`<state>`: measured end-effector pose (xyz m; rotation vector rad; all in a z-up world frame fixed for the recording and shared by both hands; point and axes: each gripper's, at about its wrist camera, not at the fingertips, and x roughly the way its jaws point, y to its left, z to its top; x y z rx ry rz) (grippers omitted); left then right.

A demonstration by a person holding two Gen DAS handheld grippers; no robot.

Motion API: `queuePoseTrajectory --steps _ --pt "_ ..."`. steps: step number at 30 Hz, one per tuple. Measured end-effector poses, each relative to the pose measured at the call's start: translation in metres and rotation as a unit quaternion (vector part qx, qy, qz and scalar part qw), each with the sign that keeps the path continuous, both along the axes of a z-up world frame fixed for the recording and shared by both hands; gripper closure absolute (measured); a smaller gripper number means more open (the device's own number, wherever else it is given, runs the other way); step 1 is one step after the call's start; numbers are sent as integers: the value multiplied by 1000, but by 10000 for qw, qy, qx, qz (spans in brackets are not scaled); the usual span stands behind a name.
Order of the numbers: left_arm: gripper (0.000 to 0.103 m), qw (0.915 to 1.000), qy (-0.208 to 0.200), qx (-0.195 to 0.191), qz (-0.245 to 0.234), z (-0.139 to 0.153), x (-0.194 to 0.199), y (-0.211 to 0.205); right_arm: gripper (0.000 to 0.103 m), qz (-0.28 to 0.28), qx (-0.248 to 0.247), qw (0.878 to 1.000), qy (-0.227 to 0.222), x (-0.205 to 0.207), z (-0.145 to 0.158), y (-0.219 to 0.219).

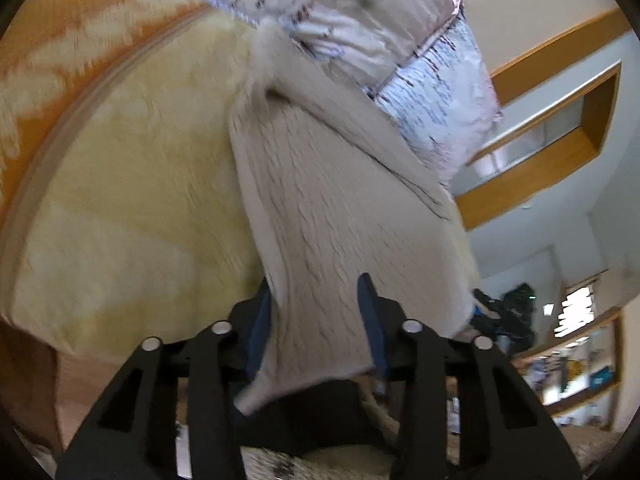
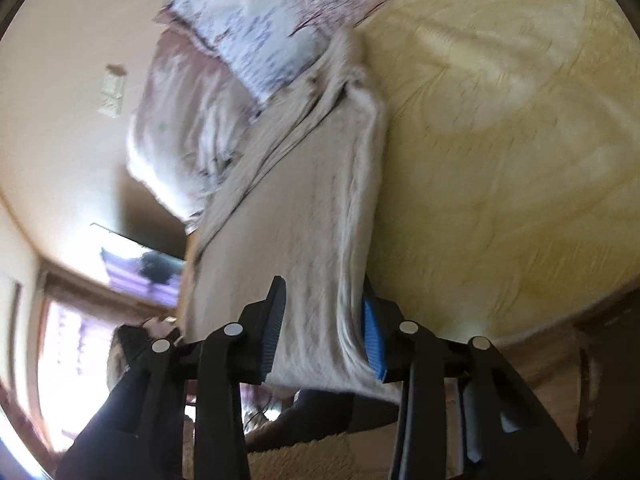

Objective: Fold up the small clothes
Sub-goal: 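Grasp the hem with both grippers and fold it up toward the collar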

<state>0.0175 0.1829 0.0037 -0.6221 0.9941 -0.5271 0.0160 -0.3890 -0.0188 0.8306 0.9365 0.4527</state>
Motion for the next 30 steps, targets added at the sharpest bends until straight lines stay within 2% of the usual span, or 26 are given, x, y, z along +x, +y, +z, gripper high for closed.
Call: queuePoseTrajectory --steps 7,10,14,15,17,19,22,24,28,30 --pt "66 9988 -203 -304 -312 -8 -35 -8 65 327 -187 9992 -114 -38 -1 11" --pt "66 9982 -187 -224 -514 -16 -45 -16 65 438 -412 9982 37 -46 -9 17" --pt "66 9976 -127 -73 -683 -27 -46 -29 65 534 -373 9977 191 -45 -27 25" --pt "66 9976 -108 -66 -685 -29 -46 -30 67 553 -390 9976 173 -44 -29 27" --pt "71 9977 -72 -106 -663 -32 -43 -32 93 585 -412 9974 82 -43 -28 32" --pt "94 9975 -52 -110 -699 -34 -45 -32 94 612 -386 9974 -58 -45 -23 32" --pt "96 9966 -172 -121 -800 -28 -49 -31 94 630 -390 9957 -550 -52 -4 33" --pt "97 9953 -352 -229 -877 -19 -51 -29 94 517 -345 9928 -1029 -56 16 31" --pt "97 9928 -733 -455 -827 3 -47 -20 95 212 -539 9864 -1536 -57 45 29" --pt "97 9928 -838 -423 -745 11 -44 -15 95 -43 -681 9824 -1740 -56 60 27"
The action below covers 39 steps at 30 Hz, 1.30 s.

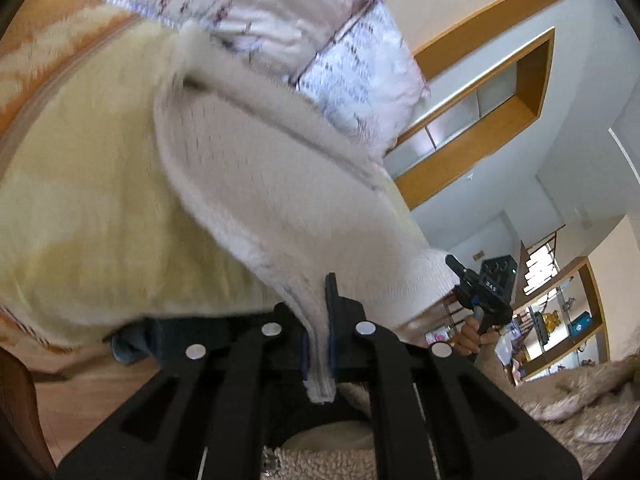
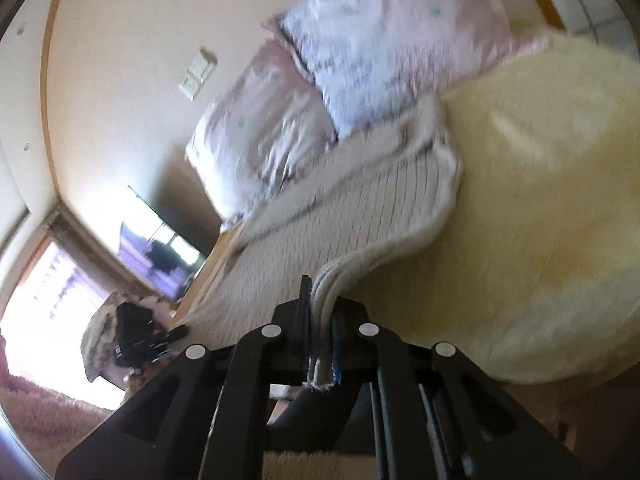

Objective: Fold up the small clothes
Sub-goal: 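Grasp the hem with both grippers and fold it up toward the collar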

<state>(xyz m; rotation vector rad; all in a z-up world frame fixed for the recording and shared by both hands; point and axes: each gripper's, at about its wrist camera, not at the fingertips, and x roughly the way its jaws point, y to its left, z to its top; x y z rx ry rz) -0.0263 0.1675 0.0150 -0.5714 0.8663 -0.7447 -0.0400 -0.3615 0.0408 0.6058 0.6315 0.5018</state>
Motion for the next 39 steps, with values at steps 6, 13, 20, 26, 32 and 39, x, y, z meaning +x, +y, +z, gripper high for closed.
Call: queuePoseTrajectory --steps 6,13,20,26,32,39 --pt "97 9992 -306 56 250 23 11 11 95 -395 4 9985 -381 3 12 -11" --pt "97 9971 -480 77 590 44 30 21 95 -812 -389 9933 -731 8 25 -3" --pt "97 9923 -760 196 962 74 61 26 95 -1133 -628 9855 -1100 25 43 -1" --pt "97 9865 -1040 632 1099 97 98 13 95 -1197 -620 9845 -1122 60 58 -3" --pt "97 9826 -1018 857 1298 116 159 3 95 -1307 -859 9808 -1166 107 78 4" --pt "97 9810 -876 772 1548 116 229 -4 95 -1532 -1028 9769 -1082 165 84 11"
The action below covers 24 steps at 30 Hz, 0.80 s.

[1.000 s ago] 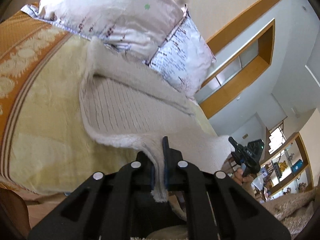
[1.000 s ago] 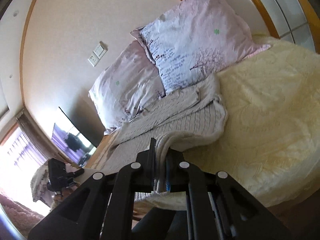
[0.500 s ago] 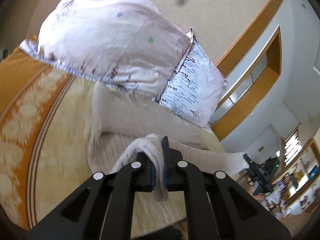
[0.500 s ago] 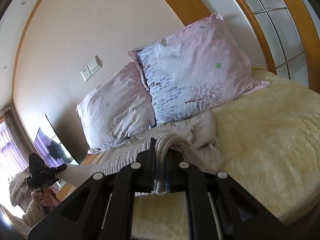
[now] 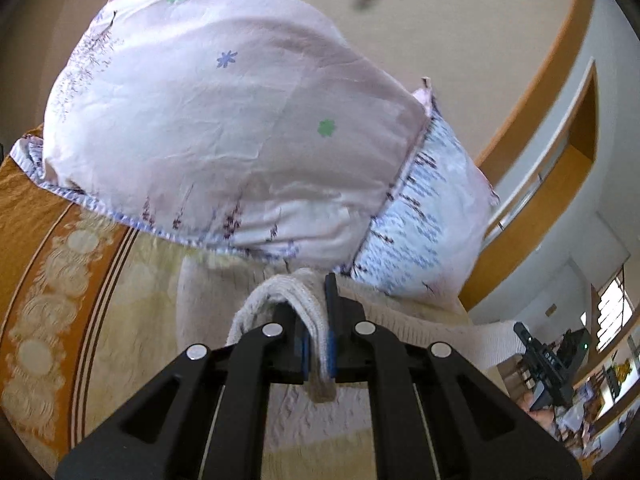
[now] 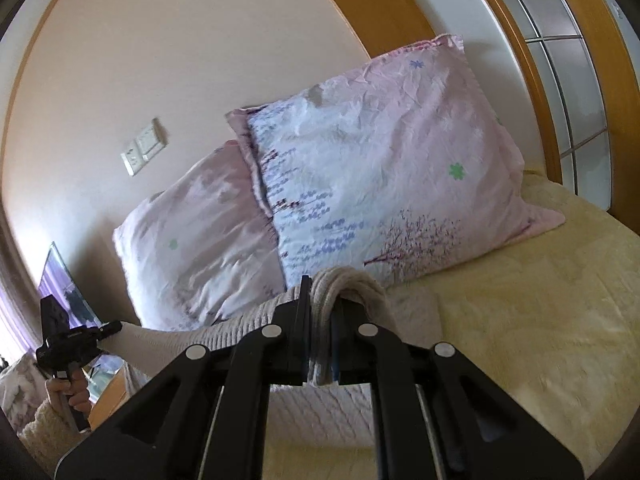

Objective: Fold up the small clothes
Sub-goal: 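Grasp the hem with both grippers and fold it up toward the collar, then open both grippers and release the folded hem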

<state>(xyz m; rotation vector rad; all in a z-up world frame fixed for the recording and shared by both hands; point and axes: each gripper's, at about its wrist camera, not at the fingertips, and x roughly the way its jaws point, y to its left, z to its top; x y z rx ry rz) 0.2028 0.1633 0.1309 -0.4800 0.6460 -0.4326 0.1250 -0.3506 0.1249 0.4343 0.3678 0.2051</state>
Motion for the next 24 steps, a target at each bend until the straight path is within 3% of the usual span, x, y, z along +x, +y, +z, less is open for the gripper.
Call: queuePoseTrajectory --steps 4,9,15,16,18,19,20,22,24 --pt "97 9992 375 -32 134 -29 37 -5 95 -213 147 9986 464 37 -23 0" --pt "97 9945 992 -139 289 -73 69 -7 95 -420 542 9859 1523 86 -75 -6" --pt "97 9886 1379 -514 324 -100 93 -4 94 -641 877 9714 2113 116 -95 -14" --pt "96 9873 1445 -555 342 -102 97 -5 90 -671 1010 9677 2211 123 -97 -16" --pt "96 9850 1552 -636 397 -107 103 -5 69 -636 1318 9599 2390 139 -100 -19" --pt "92 9838 1588 -710 439 -108 106 -6 53 -600 1479 9576 2398 145 -101 -19" --pt "89 9829 1607 -767 461 -109 107 -5 47 -581 1524 9583 2345 147 -99 -19" --pt "70 9818 1588 -863 588 -107 107 -2 47 -562 1411 9643 2171 148 -91 -15" --pt "62 9829 1432 -925 692 -99 100 6 47 -509 1283 9700 2002 140 -81 -13"
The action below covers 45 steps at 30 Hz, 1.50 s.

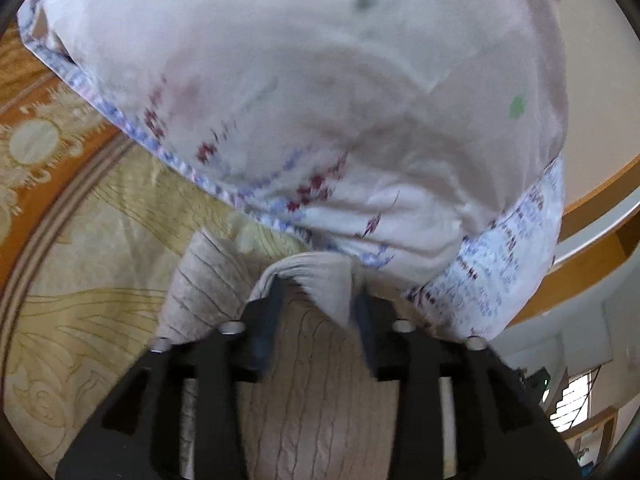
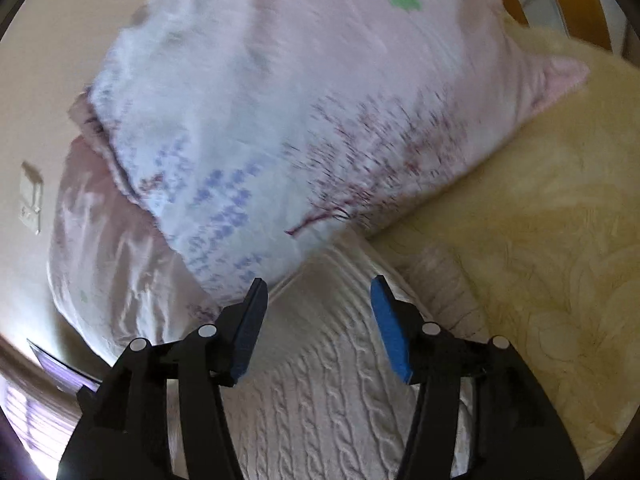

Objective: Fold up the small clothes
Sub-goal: 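Open both grippers and release the folded hem, then pinch the folded sweater edge with both grippers and straighten it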

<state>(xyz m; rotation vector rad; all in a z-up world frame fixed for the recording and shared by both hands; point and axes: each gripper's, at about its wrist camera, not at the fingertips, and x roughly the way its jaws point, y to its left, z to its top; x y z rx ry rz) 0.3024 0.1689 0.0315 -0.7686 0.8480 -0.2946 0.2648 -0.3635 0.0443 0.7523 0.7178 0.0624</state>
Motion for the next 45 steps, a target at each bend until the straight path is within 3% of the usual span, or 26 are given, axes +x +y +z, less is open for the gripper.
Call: queuePoseTrajectory --steps 5,8,13,17,20,22,28,35,39,45 --pt "61 9989 -206 403 -81 17 -24 14 49 29 -648 9979 -92 -35 19 -7" --pt "61 9952 -258 905 -271 22 -45 16 59 56 -930 9957 3 -57 19 -16" --pt "61 9821 -319 1778 -529 21 -77 8 65 295 -1134 9926 307 -73 2 -21" --pt "61 9741 -224 2141 -688 12 -89 2 68 418 -1376 9882 522 -74 -10 -14" --pt "62 9726 -72 2199 -752 3 -88 -2 87 479 -1566 9847 596 -76 -15 -10" --pt "79 9712 6 2257 -759 -3 -87 -4 90 450 -1670 9836 509 -81 -12 -7" --pt "94 9773 9 1988 -732 -4 -91 6 93 404 -1858 9814 271 -93 3 -1" --pt "96 9765 -128 1963 -879 2 -105 11 93 263 -2106 9764 408 -107 6 8" --pt "95 9764 -60 1988 -844 -5 -99 11 93 86 -2315 9690 860 -94 -13 2" --pt "90 9716 -79 2216 -828 -5 -96 4 92 44 -2894 9517 1025 -90 -12 20"
